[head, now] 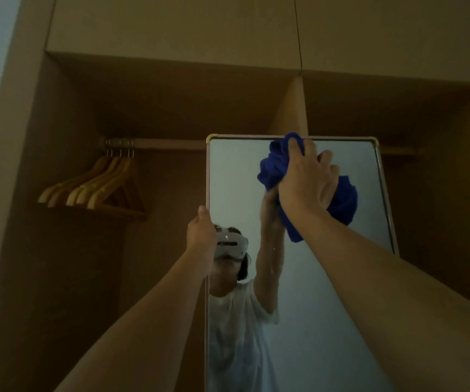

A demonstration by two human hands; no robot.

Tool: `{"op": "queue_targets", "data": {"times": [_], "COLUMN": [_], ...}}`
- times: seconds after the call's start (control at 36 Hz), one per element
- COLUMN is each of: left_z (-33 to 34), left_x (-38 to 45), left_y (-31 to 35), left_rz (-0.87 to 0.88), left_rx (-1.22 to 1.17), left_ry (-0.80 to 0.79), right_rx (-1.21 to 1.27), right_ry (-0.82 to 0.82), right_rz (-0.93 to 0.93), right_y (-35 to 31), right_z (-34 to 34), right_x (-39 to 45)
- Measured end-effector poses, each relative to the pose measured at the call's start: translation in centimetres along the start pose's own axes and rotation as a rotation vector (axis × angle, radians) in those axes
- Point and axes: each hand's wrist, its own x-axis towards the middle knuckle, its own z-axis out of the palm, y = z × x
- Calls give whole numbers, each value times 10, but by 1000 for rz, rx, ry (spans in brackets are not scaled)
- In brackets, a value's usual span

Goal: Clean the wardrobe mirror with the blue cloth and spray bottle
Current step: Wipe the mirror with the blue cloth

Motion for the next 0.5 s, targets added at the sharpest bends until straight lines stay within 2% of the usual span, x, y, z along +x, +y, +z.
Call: {"op": "queue_targets", "data": {"times": [0.11, 0.17, 0.39, 0.5], "left_z": [1, 3, 3, 1], "left_x": [2, 4, 1, 0], "left_y": [-2, -3, -7, -7], "left_rz": [-43, -11, 91, 112], "left_rx": [-67, -93, 78, 53], "left_ry": [-1, 30, 54, 37], "right_rx": [-17, -15, 11, 29], "right_ry": [-62, -71, -57, -51], "right_rz": [-13, -31, -155, -188], "right_y": [-22, -34, -83, -97], "right_z": [8, 10, 5, -2], "right_x": [0, -1, -2, 0]}}
